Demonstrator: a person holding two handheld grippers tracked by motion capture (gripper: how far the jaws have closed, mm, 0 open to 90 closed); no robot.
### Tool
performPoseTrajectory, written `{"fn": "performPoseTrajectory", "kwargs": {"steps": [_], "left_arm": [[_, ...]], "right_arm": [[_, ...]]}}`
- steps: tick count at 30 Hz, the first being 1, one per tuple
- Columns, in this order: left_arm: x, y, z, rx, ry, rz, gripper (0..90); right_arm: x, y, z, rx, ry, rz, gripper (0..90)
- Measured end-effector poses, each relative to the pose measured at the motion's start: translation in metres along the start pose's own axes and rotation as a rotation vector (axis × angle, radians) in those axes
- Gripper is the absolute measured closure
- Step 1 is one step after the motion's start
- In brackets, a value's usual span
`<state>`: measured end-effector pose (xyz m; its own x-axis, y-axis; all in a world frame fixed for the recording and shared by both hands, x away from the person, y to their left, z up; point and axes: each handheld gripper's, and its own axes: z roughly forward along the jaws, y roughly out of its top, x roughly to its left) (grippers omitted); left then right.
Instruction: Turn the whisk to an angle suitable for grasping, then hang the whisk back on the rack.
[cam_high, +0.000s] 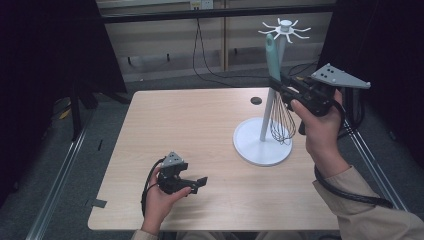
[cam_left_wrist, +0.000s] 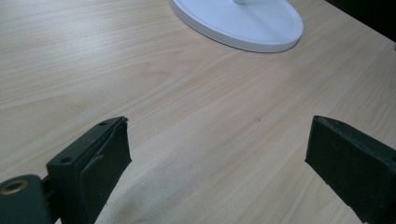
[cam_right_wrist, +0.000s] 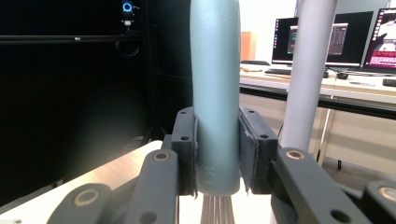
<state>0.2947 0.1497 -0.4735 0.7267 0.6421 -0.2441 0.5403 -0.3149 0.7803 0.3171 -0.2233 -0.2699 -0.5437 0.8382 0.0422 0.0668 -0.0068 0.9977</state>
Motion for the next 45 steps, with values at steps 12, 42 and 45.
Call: {"fn": "performPoseTrajectory", "kwargs": {"steps": [12, 42, 45], "left_arm": [[0.001, 0.0, 0.0, -0.002, 0.002, 0.001, 6.1], [0.001, 0.006, 0.006, -0.007, -0.02, 0.023, 6.1], [0.001, 0.005, 0.007, 0.001, -0.019, 0.02, 6.2]], "right_arm": [[-0.011, -0.006, 0.006, 0.009, -0.041, 0.02, 70.2], [-0.008, -0.005, 0.025, 0.058, -0.045, 0.026, 69.6], [-0.008, -0.003, 0.027, 0.068, -0.045, 0.024, 69.5]]}}
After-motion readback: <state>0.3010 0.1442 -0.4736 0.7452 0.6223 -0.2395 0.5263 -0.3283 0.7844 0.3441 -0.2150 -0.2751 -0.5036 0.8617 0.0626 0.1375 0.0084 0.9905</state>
